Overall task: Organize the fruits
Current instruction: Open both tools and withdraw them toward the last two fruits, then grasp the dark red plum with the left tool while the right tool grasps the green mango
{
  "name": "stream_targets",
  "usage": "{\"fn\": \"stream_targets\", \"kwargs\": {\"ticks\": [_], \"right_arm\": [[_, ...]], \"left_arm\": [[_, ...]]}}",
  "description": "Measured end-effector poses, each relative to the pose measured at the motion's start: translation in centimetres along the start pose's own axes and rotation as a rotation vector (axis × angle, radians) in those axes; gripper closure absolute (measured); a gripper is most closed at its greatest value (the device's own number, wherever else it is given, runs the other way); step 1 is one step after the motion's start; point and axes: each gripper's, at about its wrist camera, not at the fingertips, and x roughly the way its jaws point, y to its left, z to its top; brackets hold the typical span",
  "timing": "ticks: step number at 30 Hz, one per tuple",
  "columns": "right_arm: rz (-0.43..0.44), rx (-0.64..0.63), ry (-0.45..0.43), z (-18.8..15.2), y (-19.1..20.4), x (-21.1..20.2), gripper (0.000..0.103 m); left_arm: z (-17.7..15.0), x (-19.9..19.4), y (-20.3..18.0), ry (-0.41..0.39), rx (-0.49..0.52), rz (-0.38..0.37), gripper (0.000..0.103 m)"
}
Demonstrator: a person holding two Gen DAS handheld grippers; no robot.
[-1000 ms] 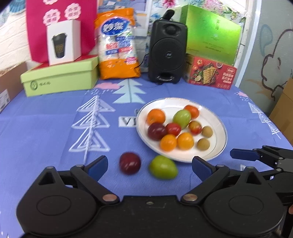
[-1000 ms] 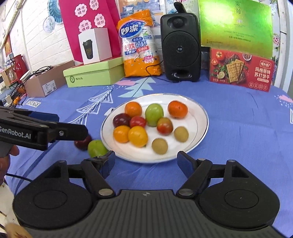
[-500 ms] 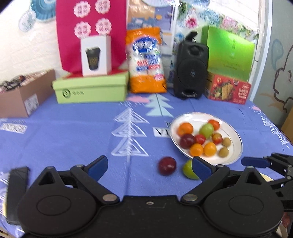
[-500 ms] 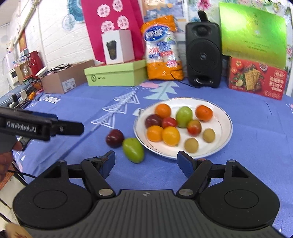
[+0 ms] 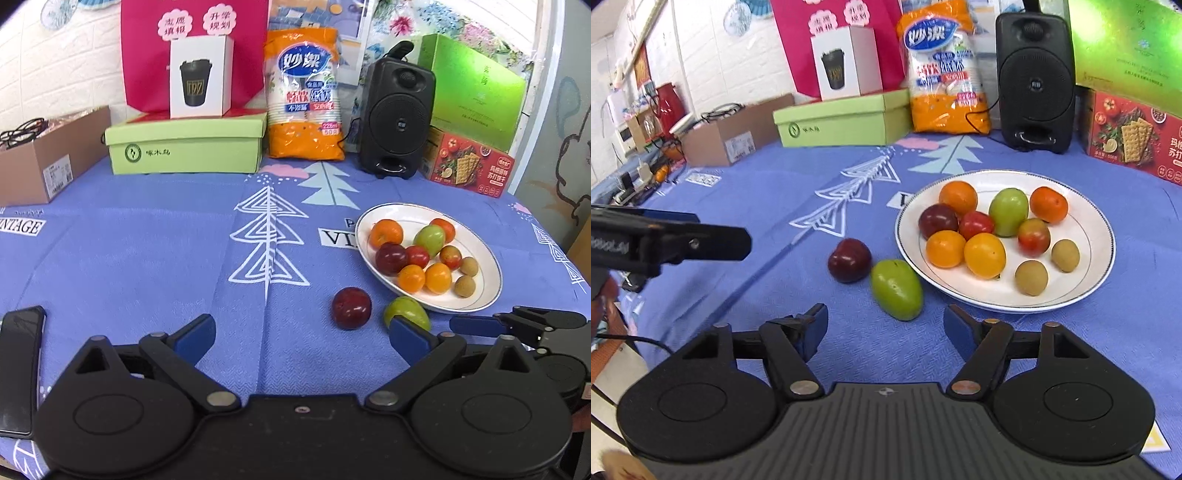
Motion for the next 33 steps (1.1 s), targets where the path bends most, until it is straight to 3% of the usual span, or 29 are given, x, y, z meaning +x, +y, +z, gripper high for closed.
{"fn": "stream_targets", "kwargs": {"ticks": [3,14,18,25,33], "right_arm": [[0.001,0.005,0.015,0.1,-0.3,1.0,0.0],[0.015,0.023,0.018,0.7,-0.4,3.2,0.015],[-0.002,0.015,0.008,0.7,-0.4,3.2,0.035],[-0.004,0.018,0.027,-0.3,-1.5,0.9,0.035],[-0.009,0.04,0.027,-0.7,-2.1,0.3,0.035]], "left_arm": [[0.0,0.4,0.2,0.01,-0.004,-0.002,0.0],[0.1,2.6,0.2,0.042,0.002,-0.022,0.0],[0.4,3.8,-0.4,0.05,0.016,-0.055,0.0],[1.0,6.7,-2.0,0.07,0.042,-0.111,0.0],[1.2,9.4,-3.3,0.105,0.079,-0.108,0.0]]}}
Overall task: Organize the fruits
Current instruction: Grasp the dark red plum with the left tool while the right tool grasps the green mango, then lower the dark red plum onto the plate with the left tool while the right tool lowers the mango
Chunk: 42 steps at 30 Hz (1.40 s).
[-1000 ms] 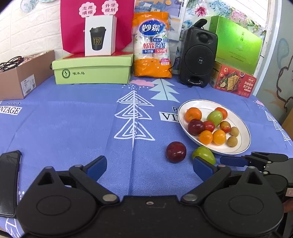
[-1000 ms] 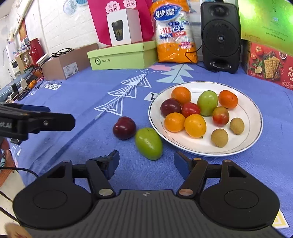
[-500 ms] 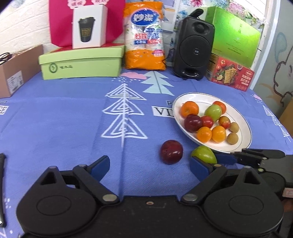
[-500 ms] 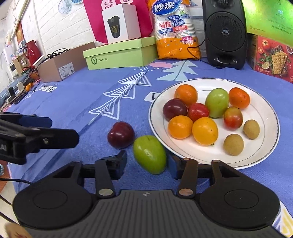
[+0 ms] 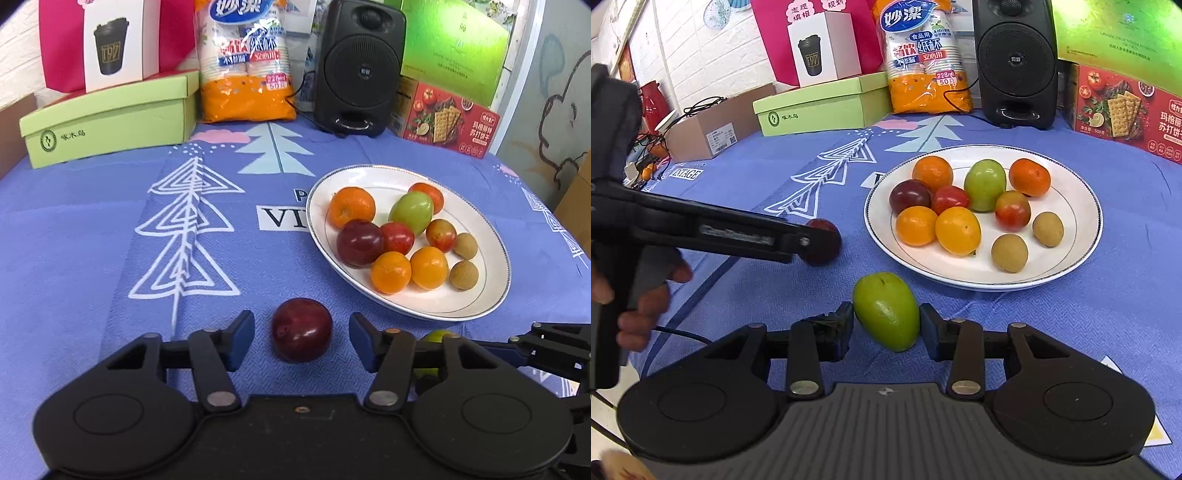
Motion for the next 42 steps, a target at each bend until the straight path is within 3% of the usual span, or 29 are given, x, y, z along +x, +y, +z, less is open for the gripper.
{"fn": "stream_targets", "kwargs": {"ticks": [18,25,31,36,42], "right_arm": [[0.019,0.016,-0.013,0.0,-0.3,0.0,0.037],[0.025,0.011,-0.067,0.2,-0.7,-2.3,0.037],[-0.063,0.029,-0.148,1.0,-3.0,-4.4,0.037],[-0.157,0.073,-0.177,1.8,-6.0,-4.8,0.037],[-0.204,0.067,-0.189,2.4,-7.7,-4.6,0.037]], "left_arm": [[-0.2,0.0,-0.5,0.013,0.022,0.011,0.0],[0.5,-2.3,-2.1,-0.043,0.051,-0.028,0.0],[1.1,-3.3,-4.9,-0.078,0.114,-0.1,0.0],[1.1,-2.0,-7.5,-0.052,0.159,-0.152,0.0],[1.3,-0.1,-9.0,-0.016,0.182,-0.179,0.0]]}}
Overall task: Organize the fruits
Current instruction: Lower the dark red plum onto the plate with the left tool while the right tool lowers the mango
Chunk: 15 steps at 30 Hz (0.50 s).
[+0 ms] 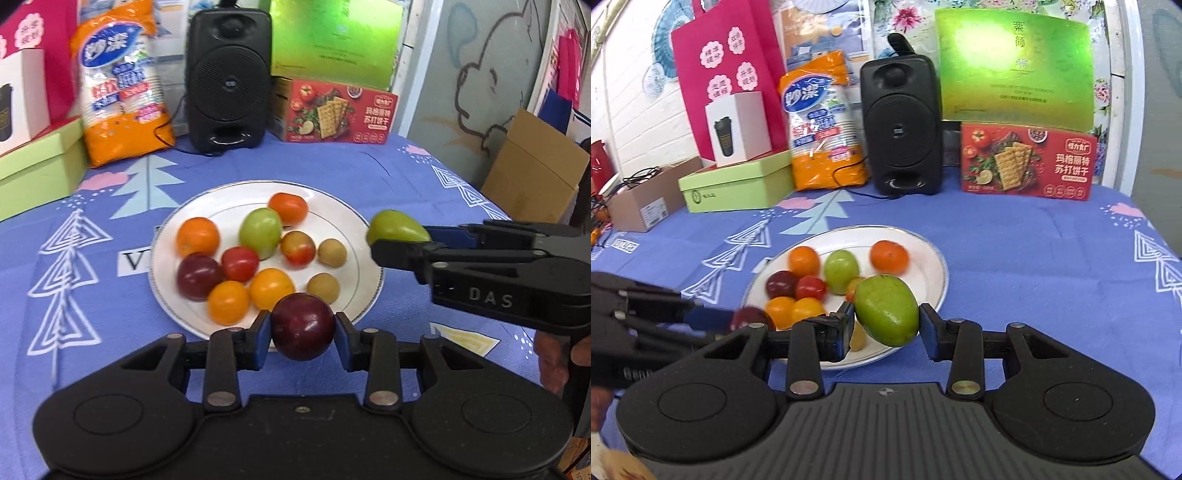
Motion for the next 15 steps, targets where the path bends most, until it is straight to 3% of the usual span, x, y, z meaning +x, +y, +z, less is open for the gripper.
{"fn": "stream_targets", "kwargs": {"ticks": [15], "right_arm": [[0.004,-0.024,0.023,1.0,-1.0,3.2,0.037]], "left_arm": [[0.8,2.8,0.2,0.036,0.007,-0.013,0.0]]}}
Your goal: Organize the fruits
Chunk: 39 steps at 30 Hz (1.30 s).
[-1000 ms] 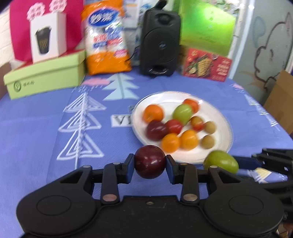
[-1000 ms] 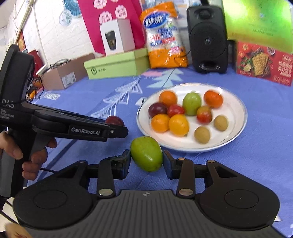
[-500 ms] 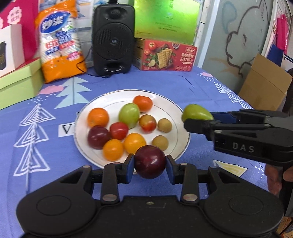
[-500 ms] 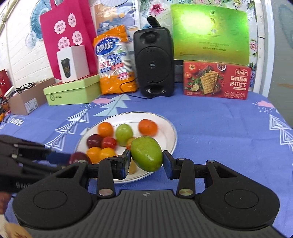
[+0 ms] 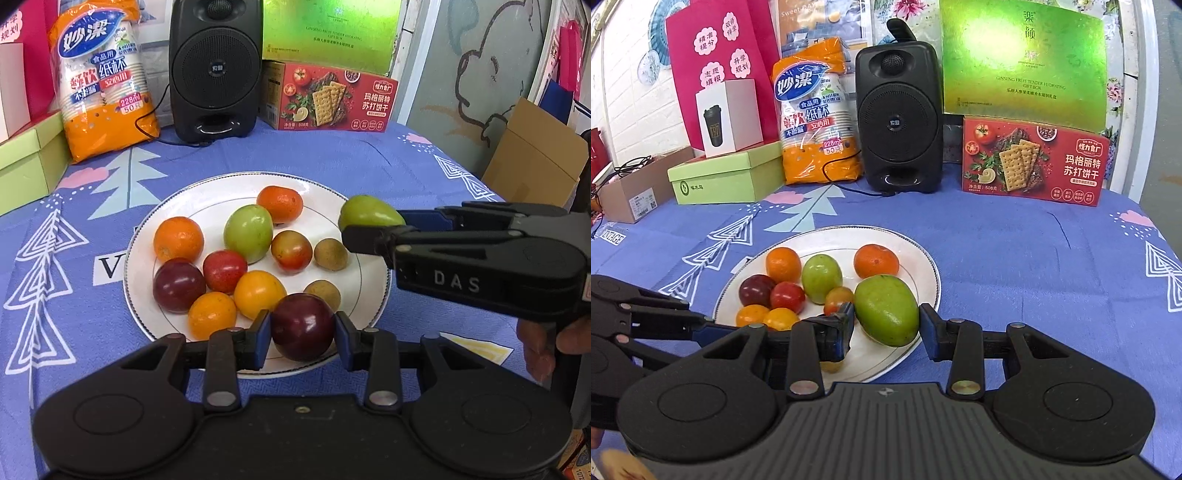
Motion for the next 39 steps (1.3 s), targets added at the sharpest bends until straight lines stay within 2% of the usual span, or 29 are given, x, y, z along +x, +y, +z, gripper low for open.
{"fn": "stream_targets", "kwargs": {"ticks": [15,23,27,30,34,36,39], "right_arm": [[0.01,-0.005,0.018,0.9,-0.4,2.8,0.037],[0.014,-0.012,0.04,1.0,-0.3,3.6,0.036],[0.01,-0.021,0.024,1.1,-0.1,3.4,0.036],[0.005,-0.032,0.015,1.2,0.0,3.1,0.03],[0.001,-0.028,0.001,1.2,0.0,2.6,0.008],[-0.004,-0.029,-0.01,1.2,0.1,2.2,0.001],[-0.012,-0.035,-0.024,1.3,0.2,1.6,0.0]], "left_arm": [[0.0,0.1,0.2,-0.011,0.018,-0.029,0.0],[-0.1,0.3,0.9,-0.004,-0.022,-0.001,0.0],[-0.2,0.0,0.7,-0.007,-0.015,0.009,0.0],[-0.2,-0.3,0.7,-0.01,-0.023,0.009,0.0],[-0.2,-0.7,0.6,-0.015,-0.031,0.016,0.0],[-0.3,-0.9,0.5,-0.019,-0.031,0.022,0.0],[-0.4,-1.1,0.2,-0.022,-0.028,0.031,0.0]]}}
